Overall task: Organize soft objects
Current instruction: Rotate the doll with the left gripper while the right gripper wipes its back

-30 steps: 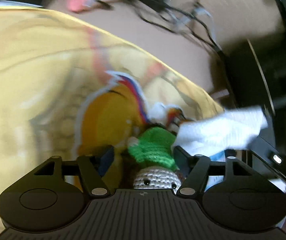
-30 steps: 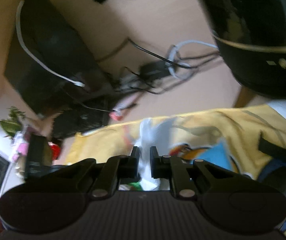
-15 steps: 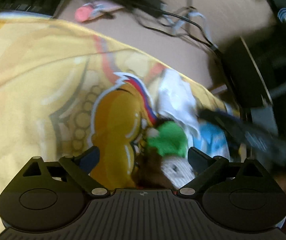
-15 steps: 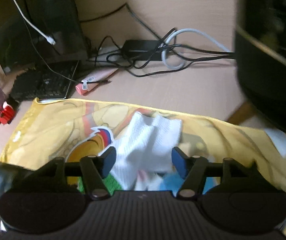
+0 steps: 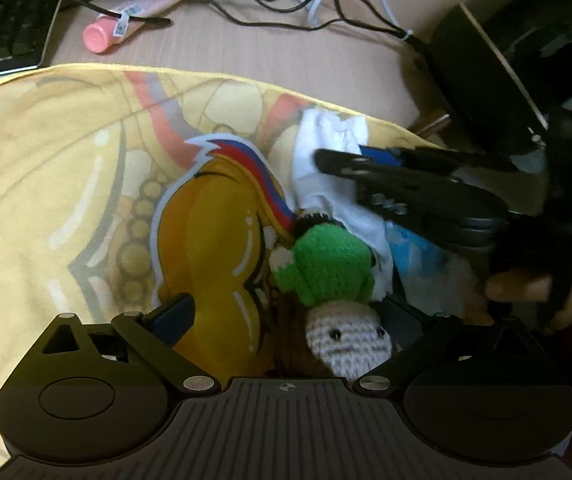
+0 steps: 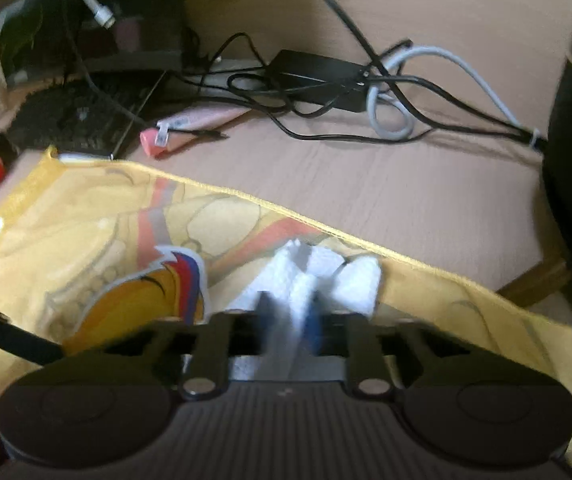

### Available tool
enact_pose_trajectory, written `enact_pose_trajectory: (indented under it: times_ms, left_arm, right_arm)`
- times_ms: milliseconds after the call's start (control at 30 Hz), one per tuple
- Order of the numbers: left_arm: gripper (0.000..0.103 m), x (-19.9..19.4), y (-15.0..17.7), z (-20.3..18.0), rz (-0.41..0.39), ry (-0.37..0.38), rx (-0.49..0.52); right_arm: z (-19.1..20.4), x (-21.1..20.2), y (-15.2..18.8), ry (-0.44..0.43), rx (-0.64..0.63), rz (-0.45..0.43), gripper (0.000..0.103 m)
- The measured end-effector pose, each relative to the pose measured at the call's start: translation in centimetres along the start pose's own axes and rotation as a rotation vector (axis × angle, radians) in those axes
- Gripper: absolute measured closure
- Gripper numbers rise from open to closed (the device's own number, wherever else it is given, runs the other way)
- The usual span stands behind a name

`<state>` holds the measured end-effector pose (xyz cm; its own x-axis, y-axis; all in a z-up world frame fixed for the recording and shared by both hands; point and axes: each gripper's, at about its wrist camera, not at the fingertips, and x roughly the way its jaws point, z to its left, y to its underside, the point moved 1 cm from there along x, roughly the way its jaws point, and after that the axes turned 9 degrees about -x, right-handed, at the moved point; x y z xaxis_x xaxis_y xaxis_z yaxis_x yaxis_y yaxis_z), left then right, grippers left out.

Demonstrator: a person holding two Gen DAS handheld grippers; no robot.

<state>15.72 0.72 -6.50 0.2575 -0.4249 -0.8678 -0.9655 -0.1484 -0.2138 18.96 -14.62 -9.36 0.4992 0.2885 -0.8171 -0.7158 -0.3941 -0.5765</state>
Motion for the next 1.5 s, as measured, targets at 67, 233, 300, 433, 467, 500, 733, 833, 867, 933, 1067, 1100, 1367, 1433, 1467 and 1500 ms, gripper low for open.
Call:
enact_pose_trajectory:
  times_ms: [67,233,300,433,467,500,733,833,867,933,1067,1100,1367,1433,1467,1500]
  left_arm:
    - [0.002,-0.2,-0.8,0.1,-0.008,-0.012,0.002]
    - [0.002,-0.8,-1.9,1.4,-0.039,-0.031,-0.06]
    - [0.002,-1.0,-1.6,1.8,-0.042,-0.03,-0.086]
    - [0.002,-1.6,-0.8,2.6,-0.049,-0.021,-0.123]
    - [0.002,-1.7,-0.7,2.8,-0.052,-0.022,-0.133]
    - [0.002,-1.8,-0.5,3.0,-0.056,-0.021,-0.143]
    - [0.002,-2.3,1.2,3.1,-0.043,0.041,-0.172]
    - [0.002,-3.3,2.5,0.8,-0.071,0.062,-0.006]
    - [0.002,-3.5,3.0,-0.6,-0.083,0.076,0.088]
    - [0.002,-3.6,4.2,-3.5,-0.102,0.091,0.276]
    - [0.002,-1.4,6.6,-7.9,-0.104,-0.014,0.624]
    - [0.002,-0.6,6.8,-8.2,-0.091,-0.026,0.656]
    - [0.032,1.3,6.0,-6.6,-0.131,-0.126,0.599]
    - [0.031,0.5,4.8,-5.2,-0.139,-0.081,0.485]
    - [0.031,0.0,4.4,-4.2,-0.141,-0.057,0.418]
    - [0.031,-0.4,3.7,-3.1,-0.148,-0.038,0.333]
  right_arm:
    - [-1.1,-0.3,-0.1,-0.037,0.069,0.006,0.094]
    - [-3.9,-2.4,-0.4,-0.139,0.232,-0.014,0.096]
    - [-4.7,-3.7,-0.7,-0.209,0.297,-0.045,0.096]
    - [-3.8,-7.0,-0.1,-0.275,0.279,-0.065,0.096]
    - [-3.6,-7.9,0.0,-0.291,0.274,-0.07,0.096]
    - [-3.4,-8.7,0.2,-0.307,0.27,-0.075,0.096]
    - [1.6,-8.2,4.0,-0.267,0.15,0.03,0.095]
    - [1.7,-7.8,5.2,-0.249,0.184,0.041,0.095]
    - [1.2,-7.9,5.5,-0.251,0.213,0.047,0.095]
    - [0.2,-7.9,5.8,-0.262,0.278,0.056,0.095]
    - [-1.0,-8.0,6.1,-0.24,0.35,0.047,0.095]
    - [-1.2,-8.0,6.1,-0.222,0.36,0.042,0.095]
    - [-2.0,-9.6,6.0,-0.183,0.391,-0.038,0.093]
    - [-2.1,-9.6,5.9,-0.176,0.394,-0.036,0.091]
    - [-2.2,-9.5,5.8,-0.172,0.395,-0.035,0.091]
    - [-2.2,-9.4,5.7,-0.172,0.396,-0.033,0.091]
